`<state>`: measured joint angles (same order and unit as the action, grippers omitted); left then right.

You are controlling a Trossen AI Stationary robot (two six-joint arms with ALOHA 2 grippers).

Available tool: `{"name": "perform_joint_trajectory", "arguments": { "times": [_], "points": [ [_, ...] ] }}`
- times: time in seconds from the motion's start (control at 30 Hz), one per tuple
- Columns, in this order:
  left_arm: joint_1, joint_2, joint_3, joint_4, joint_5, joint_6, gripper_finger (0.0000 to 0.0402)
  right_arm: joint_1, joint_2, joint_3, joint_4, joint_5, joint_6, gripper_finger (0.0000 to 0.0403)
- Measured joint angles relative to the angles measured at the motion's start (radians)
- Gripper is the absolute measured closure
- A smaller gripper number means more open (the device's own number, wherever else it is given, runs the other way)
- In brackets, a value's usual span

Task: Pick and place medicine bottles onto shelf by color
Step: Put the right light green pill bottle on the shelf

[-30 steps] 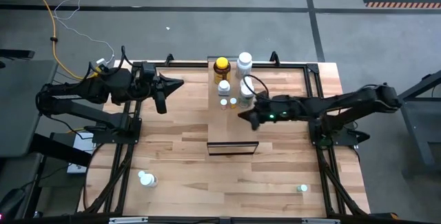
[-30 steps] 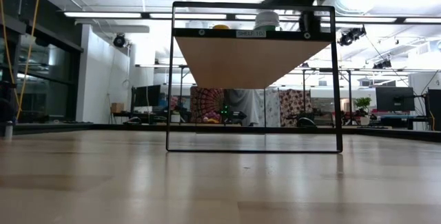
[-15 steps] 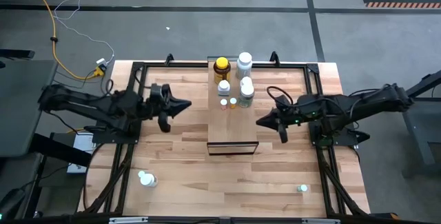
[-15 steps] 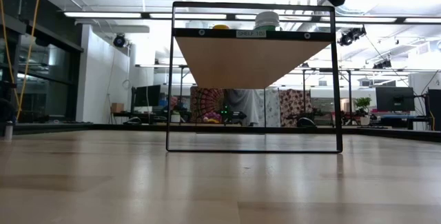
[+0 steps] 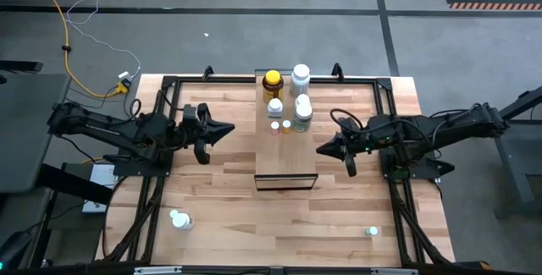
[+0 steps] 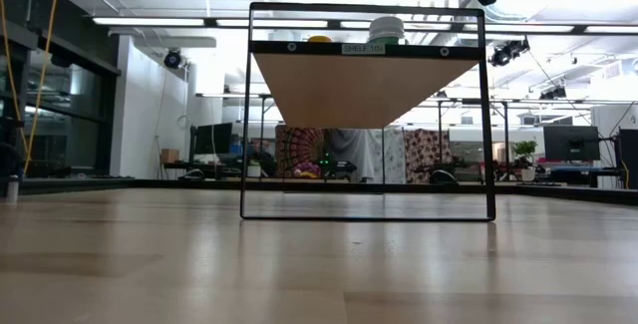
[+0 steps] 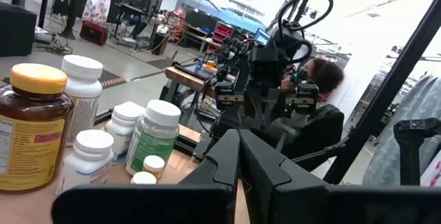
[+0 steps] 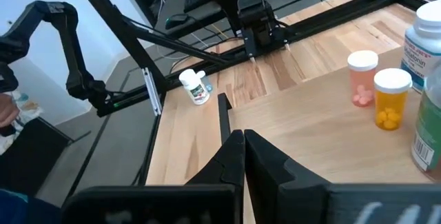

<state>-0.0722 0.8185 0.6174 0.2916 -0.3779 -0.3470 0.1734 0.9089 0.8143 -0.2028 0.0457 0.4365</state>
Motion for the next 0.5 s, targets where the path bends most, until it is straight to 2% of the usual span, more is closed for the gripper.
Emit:
{"name": "perform_joint_trajectory", "arguments": {
  "times": [0.13,0.37,0.5],
  "points": [
    [0.0,0.0,0.0,-0.003,0.0,0.009,0.0396,0.0,0.0,0.0,0.004,-0.002,-0.003,0.0403],
    [0.0,0.0,0.0,-0.003,0.0,0.044,0.0396,0.0,0.0,0.0,0.106,-0.039,-0.115,0.0403],
    [0.0,0.0,0.0,-0.003,0.0,0.044,0.0396,-0.005,0.0,0.0,0.177,-0.028,-0.052,0.0402]
  ]
}}
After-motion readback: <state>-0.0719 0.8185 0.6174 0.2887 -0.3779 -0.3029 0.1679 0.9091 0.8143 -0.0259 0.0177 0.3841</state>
